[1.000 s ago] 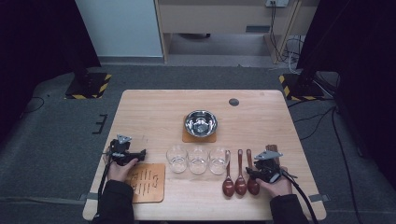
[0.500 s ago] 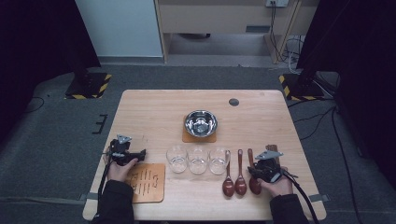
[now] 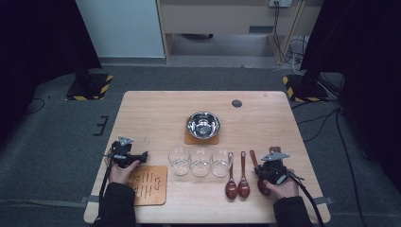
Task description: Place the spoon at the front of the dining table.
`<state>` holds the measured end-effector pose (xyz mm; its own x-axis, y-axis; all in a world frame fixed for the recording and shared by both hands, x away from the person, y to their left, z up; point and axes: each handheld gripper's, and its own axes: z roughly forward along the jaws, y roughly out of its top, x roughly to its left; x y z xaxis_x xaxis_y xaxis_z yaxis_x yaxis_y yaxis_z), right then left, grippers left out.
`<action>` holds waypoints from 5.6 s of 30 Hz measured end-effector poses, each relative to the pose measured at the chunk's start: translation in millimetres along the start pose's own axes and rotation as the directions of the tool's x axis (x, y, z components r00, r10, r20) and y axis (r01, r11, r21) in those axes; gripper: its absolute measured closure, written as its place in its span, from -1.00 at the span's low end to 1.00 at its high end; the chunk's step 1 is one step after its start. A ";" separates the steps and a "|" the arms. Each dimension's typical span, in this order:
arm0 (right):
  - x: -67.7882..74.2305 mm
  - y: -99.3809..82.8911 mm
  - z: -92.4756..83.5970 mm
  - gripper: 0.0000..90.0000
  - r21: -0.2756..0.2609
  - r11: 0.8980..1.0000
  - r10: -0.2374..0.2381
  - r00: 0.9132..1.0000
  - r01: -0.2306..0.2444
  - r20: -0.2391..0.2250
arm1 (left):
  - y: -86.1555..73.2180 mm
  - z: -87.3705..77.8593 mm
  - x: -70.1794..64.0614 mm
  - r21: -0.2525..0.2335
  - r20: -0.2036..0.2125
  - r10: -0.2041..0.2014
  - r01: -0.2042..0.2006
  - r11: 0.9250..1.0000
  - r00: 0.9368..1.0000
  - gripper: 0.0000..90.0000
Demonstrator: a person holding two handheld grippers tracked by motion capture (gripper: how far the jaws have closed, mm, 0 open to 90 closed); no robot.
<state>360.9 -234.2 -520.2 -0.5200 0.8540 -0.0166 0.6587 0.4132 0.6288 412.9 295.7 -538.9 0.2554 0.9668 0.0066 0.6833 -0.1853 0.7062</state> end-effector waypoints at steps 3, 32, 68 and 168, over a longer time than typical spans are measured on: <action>-1.6 -0.4 -0.6 0.69 -0.001 1.000 0.004 1.000 -0.004 -0.001 | 0.0 0.0 0.0 0.000 0.000 0.000 0.000 1.000 1.000 -0.97; 1.0 -4.4 -2.6 0.69 0.005 1.000 0.015 1.000 -0.015 -0.007 | 0.0 -0.1 0.4 0.000 -0.001 -0.001 0.001 1.000 1.000 -0.96; -0.5 -1.8 -7.0 0.82 -0.023 0.999 0.034 0.999 -0.035 -0.030 | -0.5 -2.6 2.3 -0.018 -0.018 -0.018 0.018 1.000 1.000 -0.78; -4.0 28.7 -65.2 0.82 -0.367 0.929 0.048 0.999 -0.044 0.003 | 45.7 -95.2 -77.9 -0.460 0.202 0.102 0.003 0.888 0.974 -0.51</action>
<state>346.4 -246.4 -451.4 -0.4863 0.8737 0.0118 0.4351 0.2305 0.8704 359.1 228.6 -439.8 0.4560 0.8876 -0.0645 0.2930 -0.0813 0.9527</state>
